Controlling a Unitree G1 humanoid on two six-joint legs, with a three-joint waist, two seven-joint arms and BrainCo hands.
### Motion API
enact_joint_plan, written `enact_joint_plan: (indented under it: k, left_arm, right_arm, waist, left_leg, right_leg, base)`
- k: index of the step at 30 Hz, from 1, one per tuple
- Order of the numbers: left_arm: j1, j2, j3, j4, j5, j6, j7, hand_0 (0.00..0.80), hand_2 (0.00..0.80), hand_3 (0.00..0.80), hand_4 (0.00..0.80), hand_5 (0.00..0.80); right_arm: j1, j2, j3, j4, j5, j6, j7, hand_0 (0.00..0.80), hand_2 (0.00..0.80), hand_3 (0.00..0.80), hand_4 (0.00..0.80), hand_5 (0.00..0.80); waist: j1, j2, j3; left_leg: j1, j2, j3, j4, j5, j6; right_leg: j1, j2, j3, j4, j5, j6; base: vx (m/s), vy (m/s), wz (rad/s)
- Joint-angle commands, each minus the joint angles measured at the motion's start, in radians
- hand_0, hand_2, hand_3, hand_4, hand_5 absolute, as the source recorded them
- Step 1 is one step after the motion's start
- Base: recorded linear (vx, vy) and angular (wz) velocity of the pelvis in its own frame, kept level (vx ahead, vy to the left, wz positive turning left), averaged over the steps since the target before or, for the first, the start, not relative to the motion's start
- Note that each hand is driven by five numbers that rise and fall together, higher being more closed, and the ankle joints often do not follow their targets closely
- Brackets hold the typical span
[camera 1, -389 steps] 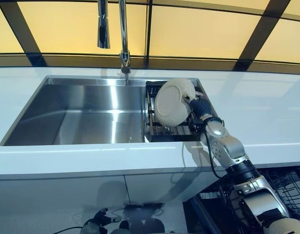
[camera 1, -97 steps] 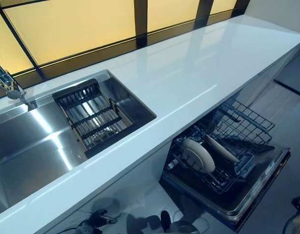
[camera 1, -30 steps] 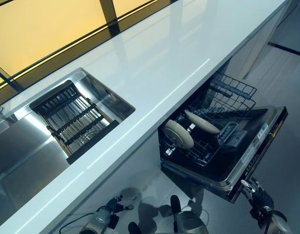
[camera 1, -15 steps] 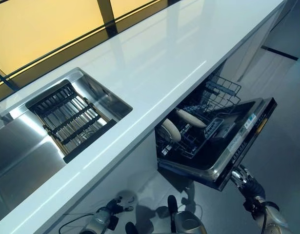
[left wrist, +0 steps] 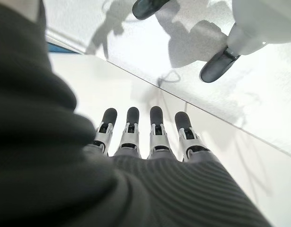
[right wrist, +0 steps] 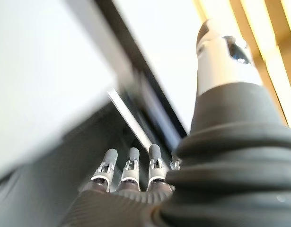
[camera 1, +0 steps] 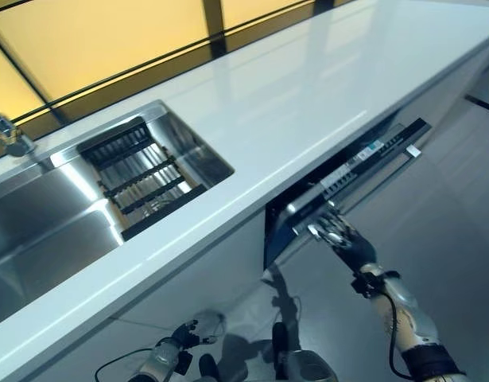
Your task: Take plates into dishwasher
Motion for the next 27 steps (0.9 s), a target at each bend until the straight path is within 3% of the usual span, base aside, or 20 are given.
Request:
enact_joint_plan:
  k: [1,14,17,21,27]
  left_arm:
    - [-0.046,0.05,-0.015,0.025,-0.013,-0.035,0.025,0.0,0.0,0.0,0.0,0.0]
    - [-0.016,0.051,0.027,0.059,-0.016,-0.081,0.05,0.0,0.0,0.0,0.0,0.0]
    - [-0.009,0.058,0.045,0.059,-0.013,-0.087,0.048,0.0,0.0,0.0,0.0,0.0]
    - [-0.01,0.077,0.072,0.059,-0.002,-0.095,0.042,0.0,0.0,0.0,0.0,0.0]
    - [-0.014,0.111,0.096,0.069,0.029,-0.099,0.028,0.0,0.0,0.0,0.0,0.0]
  right_arm:
    - [-0.134,0.089,0.009,-0.054,0.0,-0.023,0.037,0.0,0.0,0.0,0.0,0.0]
    - [0.017,0.095,-0.05,-0.084,0.067,-0.088,0.036,0.0,0.0,0.0,0.0,0.0]
    - [0.065,0.083,-0.057,-0.074,0.022,-0.051,0.097,0.0,0.0,0.0,0.0,0.0]
    - [0.122,0.02,-0.009,-0.022,-0.108,0.051,0.274,0.0,0.0,0.0,0.0,0.0]
    - [0.166,-0.042,0.055,0.175,-0.284,0.113,0.317,0.0,0.0,0.0,0.0,0.0]
  waist:
    - [0.04,-0.071,0.002]
    - [0.026,-0.09,0.01]
    - [0.019,-0.096,0.011]
    - [0.016,-0.111,0.017]
    - [0.033,-0.135,0.017]
  left_leg:
    - [0.013,-0.098,0.035,0.008,0.015,0.028]
    - [0.022,-0.097,0.039,0.007,0.007,0.034]
    - [0.022,-0.095,0.044,0.009,0.007,0.034]
    - [0.022,-0.091,0.045,0.009,0.009,0.031]
    - [0.028,-0.087,0.03,0.009,0.01,0.026]
  right_leg:
    - [0.101,-0.021,0.034,0.027,-0.126,0.025]
    - [0.102,-0.011,0.037,0.026,-0.126,0.031]
    - [0.102,-0.009,0.042,0.028,-0.128,0.033]
    - [0.104,-0.004,0.041,0.025,-0.128,0.035]
    - [0.117,0.002,0.028,0.023,-0.129,0.038]
  base:
    - [0.024,-0.004,0.43]
    - [0.002,-0.003,0.08]
    - [0.0,0.0,0.0]
    - [-0.038,-0.037,-0.03]
    - [-0.029,-0.071,0.01]
